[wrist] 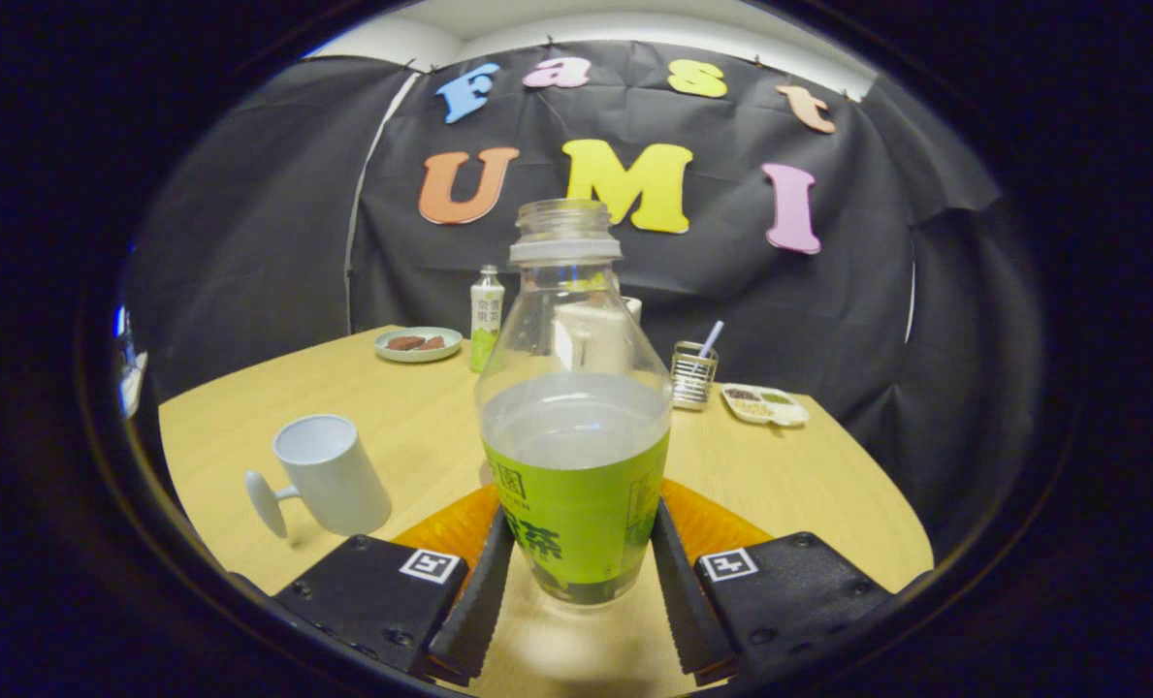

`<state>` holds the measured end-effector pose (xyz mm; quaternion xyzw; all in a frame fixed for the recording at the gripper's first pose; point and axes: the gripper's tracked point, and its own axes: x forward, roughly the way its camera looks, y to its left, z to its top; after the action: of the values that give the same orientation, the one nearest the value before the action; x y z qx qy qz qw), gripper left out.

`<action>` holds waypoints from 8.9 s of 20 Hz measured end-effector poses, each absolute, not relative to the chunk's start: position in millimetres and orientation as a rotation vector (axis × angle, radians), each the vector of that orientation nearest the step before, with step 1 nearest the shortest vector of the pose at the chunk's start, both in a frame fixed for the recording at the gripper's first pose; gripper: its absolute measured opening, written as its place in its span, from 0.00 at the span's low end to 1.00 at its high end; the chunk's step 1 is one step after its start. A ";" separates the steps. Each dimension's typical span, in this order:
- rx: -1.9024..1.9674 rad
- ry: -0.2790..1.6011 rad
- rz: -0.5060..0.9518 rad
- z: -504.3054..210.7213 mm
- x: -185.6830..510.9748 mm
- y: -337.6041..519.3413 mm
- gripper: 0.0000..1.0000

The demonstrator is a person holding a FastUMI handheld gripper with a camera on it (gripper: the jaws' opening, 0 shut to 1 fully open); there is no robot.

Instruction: Take the bottle from table, then pour the juice into the cup, finally place the bottle on the coaster

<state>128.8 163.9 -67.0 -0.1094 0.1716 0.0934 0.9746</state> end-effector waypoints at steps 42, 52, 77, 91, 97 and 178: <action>-1.631 0.023 -0.050 -30.0 164.7 232.1 0.75; -1.759 0.004 -0.065 -17.1 166.3 239.4 0.76; -1.888 -0.041 -0.090 8.0 166.7 245.1 0.75; -1.962 -0.058 -0.100 18.0 166.4 252.7 0.75; -2.000 -0.067 -0.113 28.2 167.3 254.5 0.75; -0.087 0.362 0.332 -85.2 267.8 262.5 0.81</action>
<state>267.8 262.5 -85.2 -0.0431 0.1790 0.1642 0.9691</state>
